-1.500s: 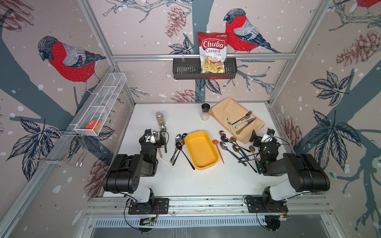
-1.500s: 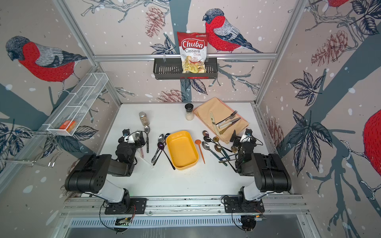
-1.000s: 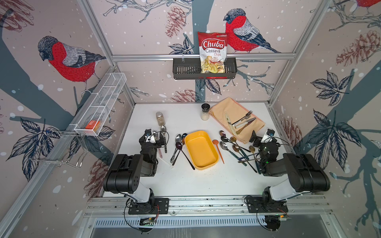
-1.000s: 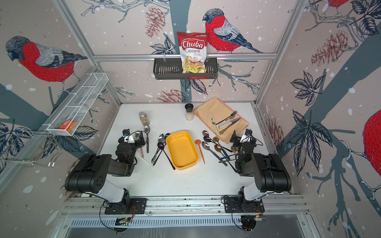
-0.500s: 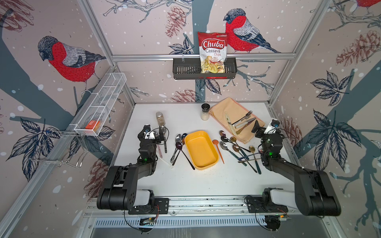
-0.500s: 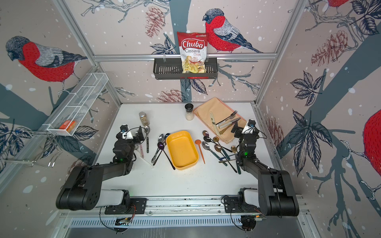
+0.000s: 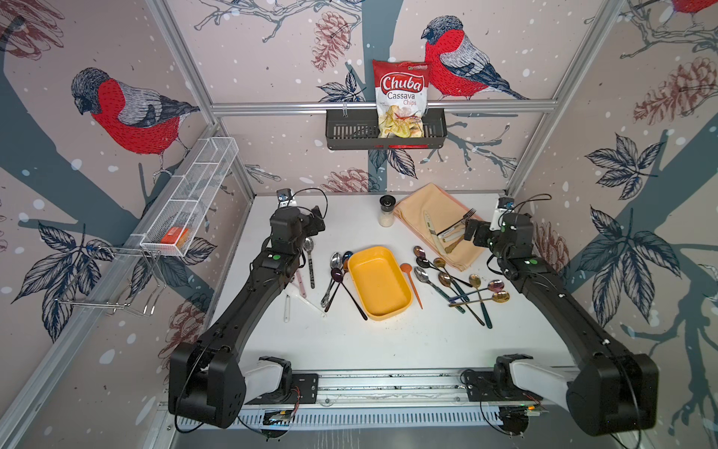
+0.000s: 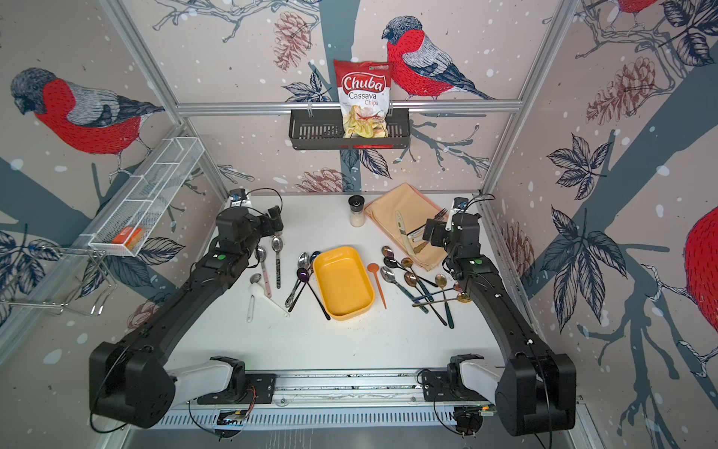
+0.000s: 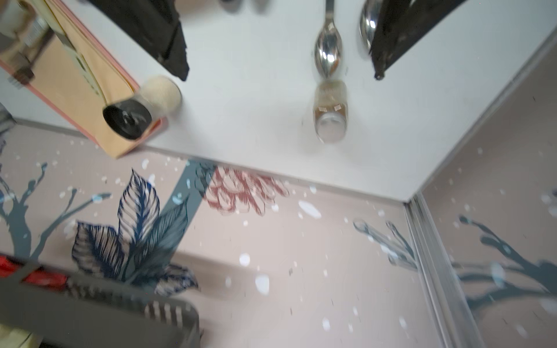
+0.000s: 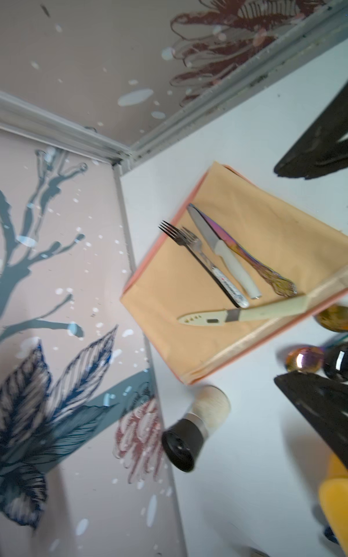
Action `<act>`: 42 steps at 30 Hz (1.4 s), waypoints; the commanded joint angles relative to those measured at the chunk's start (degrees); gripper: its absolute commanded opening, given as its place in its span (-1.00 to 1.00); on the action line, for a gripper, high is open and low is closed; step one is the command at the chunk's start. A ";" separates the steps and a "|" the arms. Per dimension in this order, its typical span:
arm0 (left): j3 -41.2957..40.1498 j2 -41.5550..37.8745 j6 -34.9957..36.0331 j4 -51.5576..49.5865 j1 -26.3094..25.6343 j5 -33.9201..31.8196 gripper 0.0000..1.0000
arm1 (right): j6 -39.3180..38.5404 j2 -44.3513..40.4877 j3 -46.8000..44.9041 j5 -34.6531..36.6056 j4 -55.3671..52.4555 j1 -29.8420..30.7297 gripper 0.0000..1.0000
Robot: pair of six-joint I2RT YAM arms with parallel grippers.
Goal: Put the spoon into the storage box
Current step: Adjust the storage box at the center of the board.
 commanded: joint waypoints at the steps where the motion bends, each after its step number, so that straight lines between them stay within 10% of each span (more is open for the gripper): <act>1: 3.84 2.17 -9.86 -23.33 -2.68 4.07 0.90 | 0.85 1.49 2.74 -2.37 -15.39 4.52 0.94; 23: -1.00 12.96 -20.65 -27.15 -16.14 16.30 0.29 | 7.54 14.95 3.69 -6.82 -20.76 15.99 0.58; 42: 12.81 29.30 -3.38 -35.44 -16.38 13.41 -0.81 | 6.37 20.67 5.99 -6.30 -25.79 17.33 0.50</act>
